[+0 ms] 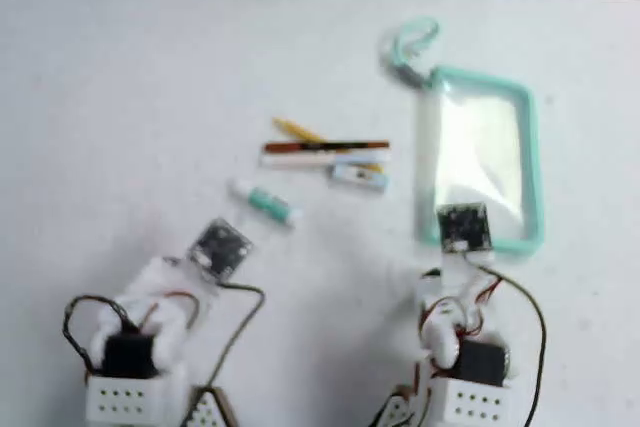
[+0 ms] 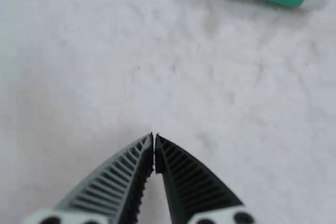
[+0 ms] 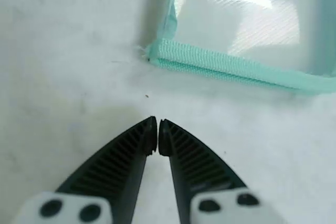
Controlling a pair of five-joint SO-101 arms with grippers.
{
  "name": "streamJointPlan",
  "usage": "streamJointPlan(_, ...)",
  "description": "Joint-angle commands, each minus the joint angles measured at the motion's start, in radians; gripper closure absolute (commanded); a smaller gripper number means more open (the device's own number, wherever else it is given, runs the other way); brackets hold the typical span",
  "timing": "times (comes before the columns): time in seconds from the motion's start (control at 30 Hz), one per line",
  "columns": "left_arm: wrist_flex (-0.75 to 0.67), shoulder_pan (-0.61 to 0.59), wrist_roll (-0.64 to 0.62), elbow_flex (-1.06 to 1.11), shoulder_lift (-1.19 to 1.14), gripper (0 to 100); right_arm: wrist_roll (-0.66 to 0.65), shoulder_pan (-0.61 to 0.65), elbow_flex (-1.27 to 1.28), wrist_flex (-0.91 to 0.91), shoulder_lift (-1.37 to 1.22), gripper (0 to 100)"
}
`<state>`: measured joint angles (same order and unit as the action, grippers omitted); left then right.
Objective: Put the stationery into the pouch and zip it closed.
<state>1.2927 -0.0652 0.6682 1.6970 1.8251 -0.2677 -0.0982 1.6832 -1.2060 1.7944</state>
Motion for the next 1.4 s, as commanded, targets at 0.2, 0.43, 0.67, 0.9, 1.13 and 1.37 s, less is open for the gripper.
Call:
streamJointPlan(0.2,0.006,0.013,0.048,-0.005,-0.002,98,-0.471,-0.042,0.006,0.036,0.004,98.0)
streamJointPlan(0.43,0.006,0.013,0.048,-0.005,-0.002,98,-0.488,-0.044,0.006,0.036,0.004,98.0)
streamJointPlan(0.67,0.009,0.013,0.048,-0.005,-0.002,98,-0.488,-0.044,0.006,0.022,0.004,97.8)
streamJointPlan(0.9,0.003,0.013,-0.018,-0.014,-0.001,98,-0.494,0.137,0.006,-0.087,0.005,97.8)
streamJointPlan(1.13,-0.052,-0.028,-0.414,-0.11,-0.001,98,-0.489,0.302,0.006,0.076,0.005,97.8)
streamJointPlan(1.37,-0.023,-0.047,-0.569,-0.15,-0.001,98,-0.494,0.338,0.006,0.122,0.007,97.8)
